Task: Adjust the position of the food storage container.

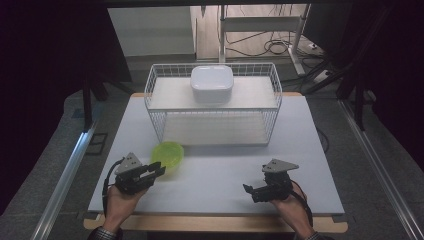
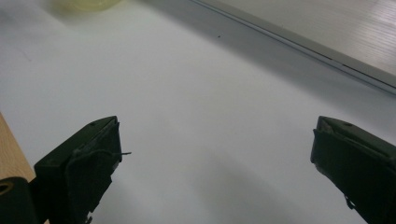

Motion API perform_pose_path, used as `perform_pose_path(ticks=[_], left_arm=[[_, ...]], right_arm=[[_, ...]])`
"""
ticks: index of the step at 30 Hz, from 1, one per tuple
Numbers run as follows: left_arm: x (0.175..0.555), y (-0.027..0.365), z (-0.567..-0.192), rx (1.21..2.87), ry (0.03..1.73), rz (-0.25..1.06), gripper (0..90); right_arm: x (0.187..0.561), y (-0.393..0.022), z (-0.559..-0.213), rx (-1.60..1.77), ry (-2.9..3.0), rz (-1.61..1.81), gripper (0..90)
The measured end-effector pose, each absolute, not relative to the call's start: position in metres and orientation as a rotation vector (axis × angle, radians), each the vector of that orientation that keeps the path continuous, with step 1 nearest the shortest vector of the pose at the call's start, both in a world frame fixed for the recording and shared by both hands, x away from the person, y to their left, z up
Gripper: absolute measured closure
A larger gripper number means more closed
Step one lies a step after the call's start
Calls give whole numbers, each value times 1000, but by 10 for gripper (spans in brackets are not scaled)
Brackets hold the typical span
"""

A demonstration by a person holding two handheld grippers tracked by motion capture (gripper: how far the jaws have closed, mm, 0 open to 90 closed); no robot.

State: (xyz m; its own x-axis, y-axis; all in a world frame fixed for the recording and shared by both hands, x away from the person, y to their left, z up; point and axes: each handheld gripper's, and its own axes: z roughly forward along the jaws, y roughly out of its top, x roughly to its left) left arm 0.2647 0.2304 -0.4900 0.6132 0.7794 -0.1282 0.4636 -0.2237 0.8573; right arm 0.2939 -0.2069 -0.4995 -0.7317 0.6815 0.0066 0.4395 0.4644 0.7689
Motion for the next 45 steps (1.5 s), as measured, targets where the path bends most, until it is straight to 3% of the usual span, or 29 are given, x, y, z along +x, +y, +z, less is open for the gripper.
perform_pose_path(ticks=[5, 13, 25, 45], left_arm=[[278, 244, -492, 1845, 1052, 440, 897], [300, 270, -502, 1803, 1169, 494, 899], [335, 268, -516, 1835, 1254, 534, 898], [336, 243, -520, 1873, 1233, 481, 897]], right_arm=[[294, -204, -503, 941, 2436, 1107, 28], [295, -202, -505, 926, 2453, 1097, 30], [295, -195, -511, 901, 2495, 1031, 35], [295, -192, -515, 901, 2516, 986, 35]])
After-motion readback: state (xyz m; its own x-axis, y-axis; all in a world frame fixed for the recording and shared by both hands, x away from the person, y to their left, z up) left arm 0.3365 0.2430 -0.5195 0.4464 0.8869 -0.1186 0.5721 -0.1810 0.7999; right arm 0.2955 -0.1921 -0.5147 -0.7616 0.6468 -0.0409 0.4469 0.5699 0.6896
